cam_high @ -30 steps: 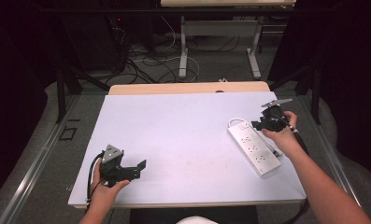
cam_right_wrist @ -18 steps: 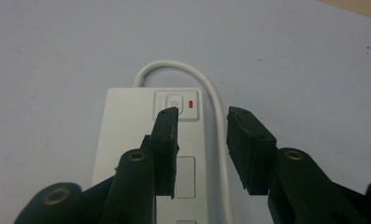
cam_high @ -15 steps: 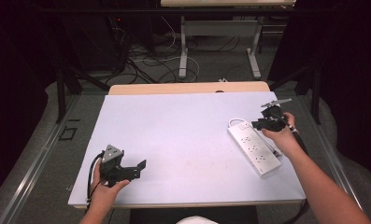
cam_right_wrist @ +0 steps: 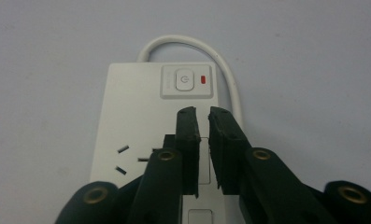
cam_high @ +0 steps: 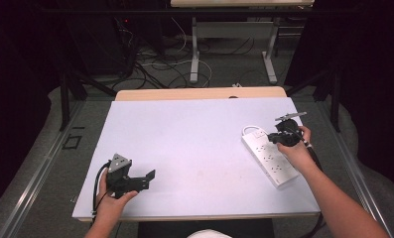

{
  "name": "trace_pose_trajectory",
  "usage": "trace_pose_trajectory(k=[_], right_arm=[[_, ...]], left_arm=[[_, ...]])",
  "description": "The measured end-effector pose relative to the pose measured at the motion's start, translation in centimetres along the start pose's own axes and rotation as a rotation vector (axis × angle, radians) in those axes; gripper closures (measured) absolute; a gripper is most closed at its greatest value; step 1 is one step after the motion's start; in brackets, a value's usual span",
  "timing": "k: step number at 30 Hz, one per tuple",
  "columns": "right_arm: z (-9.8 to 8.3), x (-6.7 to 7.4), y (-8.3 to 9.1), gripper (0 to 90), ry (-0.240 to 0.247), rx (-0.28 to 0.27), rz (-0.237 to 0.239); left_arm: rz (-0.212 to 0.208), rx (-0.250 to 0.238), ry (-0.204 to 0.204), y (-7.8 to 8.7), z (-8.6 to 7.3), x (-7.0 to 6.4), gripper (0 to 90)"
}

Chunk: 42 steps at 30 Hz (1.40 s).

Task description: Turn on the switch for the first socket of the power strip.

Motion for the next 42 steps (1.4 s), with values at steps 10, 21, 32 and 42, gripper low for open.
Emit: trace_pose_trajectory(k=[10,21,32,42], right_arm=[[-0.4,-0.1,-1.1,90.0,0.013,0.031,-0.009],[-0.1,-0.4,-1.9,90.0,0.003,0.041,-0.028],[-0.1,-0.3,-2.0,90.0,0.003,0.038,-0.011],[-0.2,-0.2,-2.0,90.0,0.000,0.041,-0.002]], left_arm=[[0.001,0.004,-0.001,0.0,0.0,0.0,2.4],[0.006,0.006,-0.009,0.0,-0.1,0.1,2.4],[0.002,0.008,-0.005,-0.1,-0.1,0.0,2.4],[0.002,0.009,-0.005,-0.1,-0.1,0.0,2.4]])
Point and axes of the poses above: each handheld gripper's, and its own axes: y roughly backward along the jaws, z roughly out of its top, x roughly to its left, the point moved 6 cm from there along -y, roughly forward along the jaws, and after that the axes turned 14 degrees about x, right-handed, at the moved point
